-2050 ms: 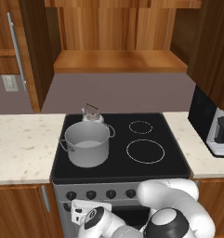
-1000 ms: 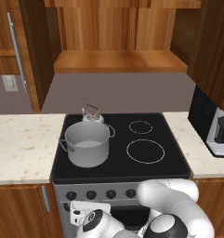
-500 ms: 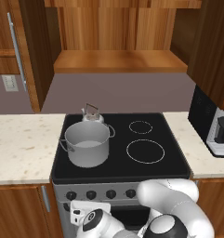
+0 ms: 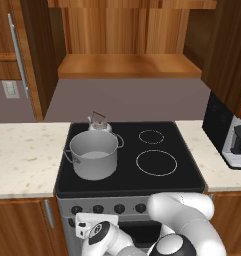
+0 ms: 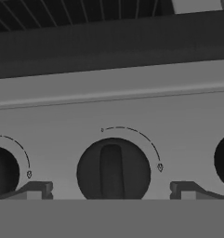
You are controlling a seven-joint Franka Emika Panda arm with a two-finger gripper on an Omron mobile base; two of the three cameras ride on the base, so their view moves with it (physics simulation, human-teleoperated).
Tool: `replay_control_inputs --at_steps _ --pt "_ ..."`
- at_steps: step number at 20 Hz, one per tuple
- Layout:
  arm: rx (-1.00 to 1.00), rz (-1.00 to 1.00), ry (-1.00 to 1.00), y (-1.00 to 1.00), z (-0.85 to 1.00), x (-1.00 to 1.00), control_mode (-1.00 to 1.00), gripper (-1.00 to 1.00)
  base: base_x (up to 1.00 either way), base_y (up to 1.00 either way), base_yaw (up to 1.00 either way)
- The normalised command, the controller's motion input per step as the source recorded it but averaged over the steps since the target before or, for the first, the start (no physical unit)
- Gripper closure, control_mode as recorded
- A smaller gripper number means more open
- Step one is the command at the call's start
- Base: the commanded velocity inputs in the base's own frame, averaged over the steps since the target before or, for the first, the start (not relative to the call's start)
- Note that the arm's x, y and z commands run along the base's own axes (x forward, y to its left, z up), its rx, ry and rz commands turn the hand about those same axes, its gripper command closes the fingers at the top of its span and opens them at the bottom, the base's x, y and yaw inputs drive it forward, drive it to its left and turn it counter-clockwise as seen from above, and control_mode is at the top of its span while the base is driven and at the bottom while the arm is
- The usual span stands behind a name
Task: Pick the kettle from the cabinet and place it on a stove burner. Then pick the pot from the counter and place it on another stove burner. Finally, turn both burners on.
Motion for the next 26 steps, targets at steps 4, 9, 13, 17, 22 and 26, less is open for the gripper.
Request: replay_control_inputs --at_steps 4,9,13,17,22,26 --pt "-0.01 0.00 0.00 0.00 0.00 0.02 -1.00 -1.00 0.00 0.00 0.00" --pt "-0.01 0.00 0.00 0.00 0.00 0.02 -1.00 -1.00 0.00 0.00 0.00" --pt "-0.01 0.00 0.00 0.00 -0.01 0.06 -1.00 -1.00 0.00 0.00 0.00" --pt "-0.02 0.00 0.00 -0.01 0.00 0.10 -1.00 -1.00 0.00 0.00 0.00" --pt "-0.02 0.00 0.00 -0.01 -0.05 0.07 -1.00 -1.00 0.00 0.00 0.00" --pt "-0.03 0.00 0.00 0.00 -0.11 0.05 -1.00 -1.00 0.00 0.00 0.00"
